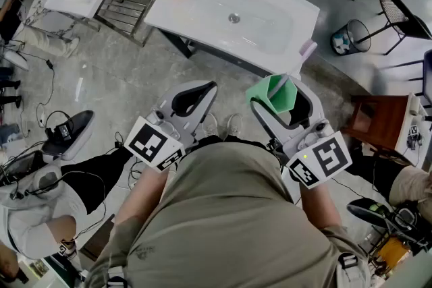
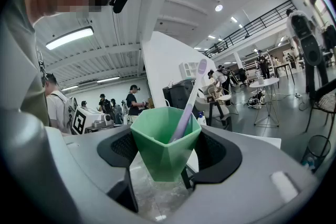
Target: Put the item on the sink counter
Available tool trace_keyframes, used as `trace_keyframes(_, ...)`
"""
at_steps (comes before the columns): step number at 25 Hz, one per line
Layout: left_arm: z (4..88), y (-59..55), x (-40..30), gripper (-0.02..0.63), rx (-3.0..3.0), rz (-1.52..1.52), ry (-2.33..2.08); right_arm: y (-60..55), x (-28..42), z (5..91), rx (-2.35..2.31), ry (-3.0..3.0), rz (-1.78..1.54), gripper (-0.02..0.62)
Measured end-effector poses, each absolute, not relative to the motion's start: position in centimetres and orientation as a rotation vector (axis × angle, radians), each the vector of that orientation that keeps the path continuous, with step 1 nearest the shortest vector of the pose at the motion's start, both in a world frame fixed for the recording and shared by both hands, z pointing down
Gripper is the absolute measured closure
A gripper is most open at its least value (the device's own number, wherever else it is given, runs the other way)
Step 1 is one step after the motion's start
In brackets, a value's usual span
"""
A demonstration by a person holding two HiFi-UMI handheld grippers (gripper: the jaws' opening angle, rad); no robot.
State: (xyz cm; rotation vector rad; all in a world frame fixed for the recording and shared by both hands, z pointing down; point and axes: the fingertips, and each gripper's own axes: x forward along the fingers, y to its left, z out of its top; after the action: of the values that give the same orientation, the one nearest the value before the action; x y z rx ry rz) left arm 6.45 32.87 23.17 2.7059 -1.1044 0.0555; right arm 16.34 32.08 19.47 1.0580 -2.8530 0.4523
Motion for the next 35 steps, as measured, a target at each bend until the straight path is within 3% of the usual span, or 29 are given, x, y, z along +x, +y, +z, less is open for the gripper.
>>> trace_keyframes(35, 25.0, 31.6, 10.1, 0.6, 2.673, 0.082, -1.14, 29.8, 18.9, 22.1, 1.013, -2.85, 0.48, 0.27)
